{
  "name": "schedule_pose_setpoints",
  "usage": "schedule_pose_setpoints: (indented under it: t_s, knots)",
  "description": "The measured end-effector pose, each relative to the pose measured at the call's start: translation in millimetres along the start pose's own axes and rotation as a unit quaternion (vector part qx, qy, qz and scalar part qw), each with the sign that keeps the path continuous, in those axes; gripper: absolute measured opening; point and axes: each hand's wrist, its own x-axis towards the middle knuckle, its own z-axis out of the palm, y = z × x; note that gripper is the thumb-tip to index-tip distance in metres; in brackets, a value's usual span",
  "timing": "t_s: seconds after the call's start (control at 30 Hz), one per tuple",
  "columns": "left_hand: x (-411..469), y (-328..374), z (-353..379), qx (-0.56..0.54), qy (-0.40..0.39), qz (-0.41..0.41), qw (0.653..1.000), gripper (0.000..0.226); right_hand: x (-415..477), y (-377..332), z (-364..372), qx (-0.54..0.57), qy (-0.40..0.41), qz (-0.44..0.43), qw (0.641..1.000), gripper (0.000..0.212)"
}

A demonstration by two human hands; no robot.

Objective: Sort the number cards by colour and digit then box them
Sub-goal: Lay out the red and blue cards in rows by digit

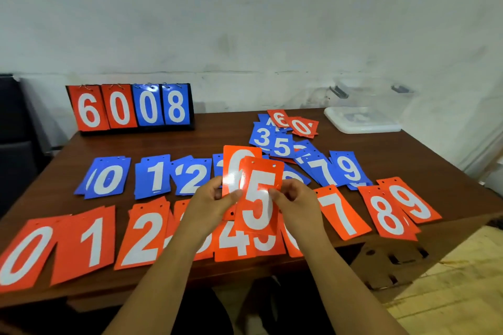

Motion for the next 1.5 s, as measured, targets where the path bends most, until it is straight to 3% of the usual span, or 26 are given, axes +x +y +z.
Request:
schedule_pose_setpoints:
  t_s: [0.07, 0.2, 0.47, 0.57, 0.67, 0.77, 0.83, 0.93, 1.03, 1.1, 1.27, 1.5]
  knots:
    - [0, -5, -11, 0.011, 0.070, -0.019, 0.997, 0.013, 2, 2, -2, -0.039, 0.013, 0.019, 0.999, 0.008]
    - [-1, -14, -29, 0.032, 0.158, -0.061, 0.985, 0.023, 2, 13, 1, -0.232, 0.028, 0.033, 0.972, 0.026]
    - [-13, -18, -26, 0.002, 0.128, -0.090, 0.988, 0.024, 1, 29, 23, -0.429, 0.024, 0.015, 0.903, 0.031]
    - [-17, -17, -25, 0.007, 0.116, -0.088, 0.989, 0.024, 0, 31, 23, -0.406, 0.031, 0.013, 0.913, 0.043]
    - [-19, -16, -20, -0.004, 0.098, -0.083, 0.992, 0.026, -4, 19, 21, -0.225, 0.046, 0.016, 0.973, 0.031]
    - [-20, -15, -4, 0.014, 0.045, -0.067, 0.997, 0.027, -10, 4, 15, -0.002, -0.044, 0.071, 0.996, 0.025]
    - [-21, -16, 10, 0.030, -0.008, -0.046, 0.998, 0.024, -9, 2, 7, 0.026, -0.082, 0.074, 0.994, 0.019]
    - [-18, -20, 28, 0.120, -0.042, -0.005, 0.992, 0.017, 3, 6, -19, -0.026, -0.018, 0.065, 0.997, 0.014]
    - [-15, -37, 30, 0.338, 0.018, 0.077, 0.938, 0.017, 11, 20, -50, -0.150, 0.062, 0.056, 0.985, 0.027]
    - [-16, -50, 27, 0.407, 0.020, 0.112, 0.906, 0.022, 12, 33, -59, -0.241, 0.062, 0.057, 0.967, 0.034]
    - [-16, -63, 26, 0.451, 0.001, 0.130, 0.883, 0.026, 10, 50, -49, -0.368, 0.046, 0.061, 0.927, 0.040]
    - [-13, -66, 25, 0.465, -0.002, 0.134, 0.875, 0.027, 5, 57, -36, -0.446, 0.104, -0.009, 0.889, 0.049]
